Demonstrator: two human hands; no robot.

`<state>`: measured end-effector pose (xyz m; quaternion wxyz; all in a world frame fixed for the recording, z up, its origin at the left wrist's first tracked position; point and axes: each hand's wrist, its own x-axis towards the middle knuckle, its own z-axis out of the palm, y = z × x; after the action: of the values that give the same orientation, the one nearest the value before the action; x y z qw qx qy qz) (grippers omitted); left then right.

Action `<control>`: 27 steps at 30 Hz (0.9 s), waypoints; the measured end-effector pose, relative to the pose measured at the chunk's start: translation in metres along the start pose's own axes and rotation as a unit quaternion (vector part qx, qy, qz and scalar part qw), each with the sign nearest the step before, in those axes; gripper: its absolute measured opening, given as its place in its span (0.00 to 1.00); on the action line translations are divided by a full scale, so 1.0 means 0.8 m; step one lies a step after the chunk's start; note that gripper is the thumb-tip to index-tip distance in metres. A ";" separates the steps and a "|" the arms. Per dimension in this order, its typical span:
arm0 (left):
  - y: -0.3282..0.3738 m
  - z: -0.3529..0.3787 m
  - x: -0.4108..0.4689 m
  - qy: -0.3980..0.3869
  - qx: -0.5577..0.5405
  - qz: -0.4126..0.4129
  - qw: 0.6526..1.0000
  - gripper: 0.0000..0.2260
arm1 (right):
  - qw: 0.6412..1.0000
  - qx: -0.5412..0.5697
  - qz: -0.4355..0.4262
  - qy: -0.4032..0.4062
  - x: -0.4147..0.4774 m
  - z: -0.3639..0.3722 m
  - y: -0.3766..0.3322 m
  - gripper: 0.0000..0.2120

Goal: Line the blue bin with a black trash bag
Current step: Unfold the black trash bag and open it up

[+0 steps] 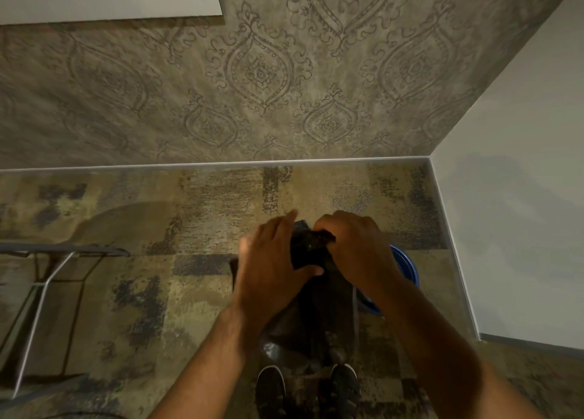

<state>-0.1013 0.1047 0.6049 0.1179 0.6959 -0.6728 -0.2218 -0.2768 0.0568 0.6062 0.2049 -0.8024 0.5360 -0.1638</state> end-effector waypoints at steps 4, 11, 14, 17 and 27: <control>0.013 0.012 0.019 0.023 -0.064 0.032 0.997 0.06 | 1.000 0.011 -0.022 0.009 0.007 -0.002 -0.005 0.08; -0.005 -0.003 0.035 0.055 -0.140 0.027 0.988 0.09 | 0.988 -0.029 0.152 0.024 -0.024 0.016 0.006 0.35; -0.017 -0.007 0.036 0.068 -0.155 0.024 0.985 0.13 | 0.977 -0.034 0.210 0.008 -0.037 0.029 0.019 0.12; -0.029 -0.011 0.034 0.076 -0.102 0.016 0.992 0.16 | 0.961 -0.030 0.274 0.005 -0.043 0.031 0.032 0.06; -0.030 0.003 0.001 -0.016 0.082 -0.013 0.996 0.47 | 0.994 -0.010 0.107 -0.018 -0.014 0.019 0.013 0.07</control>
<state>-0.0814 0.1056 0.5918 0.0471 0.7085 -0.6812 -0.1783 -0.2824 0.0659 0.5874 0.2226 -0.7450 0.6170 -0.1213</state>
